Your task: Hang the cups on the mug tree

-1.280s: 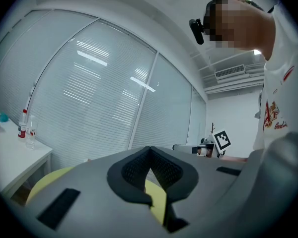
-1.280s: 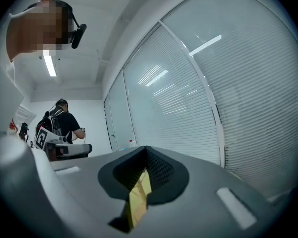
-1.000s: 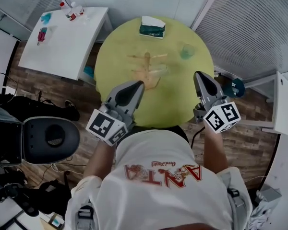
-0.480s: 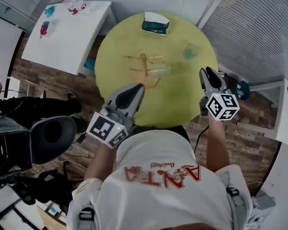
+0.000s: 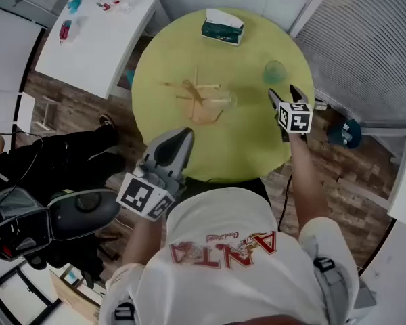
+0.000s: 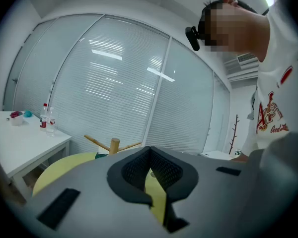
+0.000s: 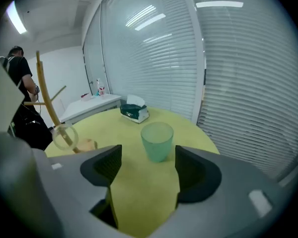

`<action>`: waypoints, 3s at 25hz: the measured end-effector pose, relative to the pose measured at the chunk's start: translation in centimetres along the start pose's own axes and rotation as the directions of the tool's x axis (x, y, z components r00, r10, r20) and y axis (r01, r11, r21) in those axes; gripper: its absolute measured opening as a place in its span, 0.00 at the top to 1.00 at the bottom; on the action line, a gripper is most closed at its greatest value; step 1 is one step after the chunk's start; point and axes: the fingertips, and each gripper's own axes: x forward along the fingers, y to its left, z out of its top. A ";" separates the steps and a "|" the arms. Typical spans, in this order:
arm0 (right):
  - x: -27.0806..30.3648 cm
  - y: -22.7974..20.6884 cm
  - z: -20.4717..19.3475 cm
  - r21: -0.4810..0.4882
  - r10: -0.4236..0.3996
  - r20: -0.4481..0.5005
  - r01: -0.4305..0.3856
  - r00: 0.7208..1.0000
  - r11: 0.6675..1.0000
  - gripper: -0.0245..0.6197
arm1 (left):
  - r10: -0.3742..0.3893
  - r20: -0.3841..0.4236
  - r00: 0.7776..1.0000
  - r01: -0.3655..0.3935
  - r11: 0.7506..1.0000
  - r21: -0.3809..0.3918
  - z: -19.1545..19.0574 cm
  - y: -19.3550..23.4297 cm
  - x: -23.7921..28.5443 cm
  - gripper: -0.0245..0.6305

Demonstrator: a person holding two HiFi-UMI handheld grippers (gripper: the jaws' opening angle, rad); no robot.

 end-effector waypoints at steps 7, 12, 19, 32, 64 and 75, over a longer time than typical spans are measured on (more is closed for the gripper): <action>7.6 -1.9 -2.5 -0.072 0.005 -0.139 -0.016 0.990 0.997 0.45 | 0.101 -0.024 0.995 -0.102 0.994 -0.050 -2.2 0.7 0.3 0.95; 10.1 -2.4 -2.3 -0.082 0.023 -0.136 -0.035 0.990 0.996 0.44 | 0.143 -0.033 0.989 -0.145 0.987 -0.072 -3.3 1.0 0.7 0.95; 12.2 -2.3 -1.3 -0.079 0.041 -0.112 -0.050 0.993 0.996 0.43 | 0.199 -0.046 0.979 -0.202 0.977 -0.072 -3.7 2.1 -0.1 0.95; 13.6 -2.0 2.4 -0.023 0.070 -0.016 -0.070 0.997 0.997 0.42 | 0.195 -0.070 0.978 -0.201 0.975 -0.089 -4.3 3.3 -0.9 0.95; -9.5 18.0 13.0 -0.966 -0.390 0.060 0.152 0.919 0.208 0.42 | -0.206 0.130 0.970 0.219 0.971 -0.094 0.3 6.2 -9.8 0.95; -8.4 20.4 11.8 -0.999 -0.565 0.014 -0.010 0.825 -0.039 0.42 | -0.238 0.151 0.959 0.255 0.962 -0.101 0.6 7.4 -11.6 0.95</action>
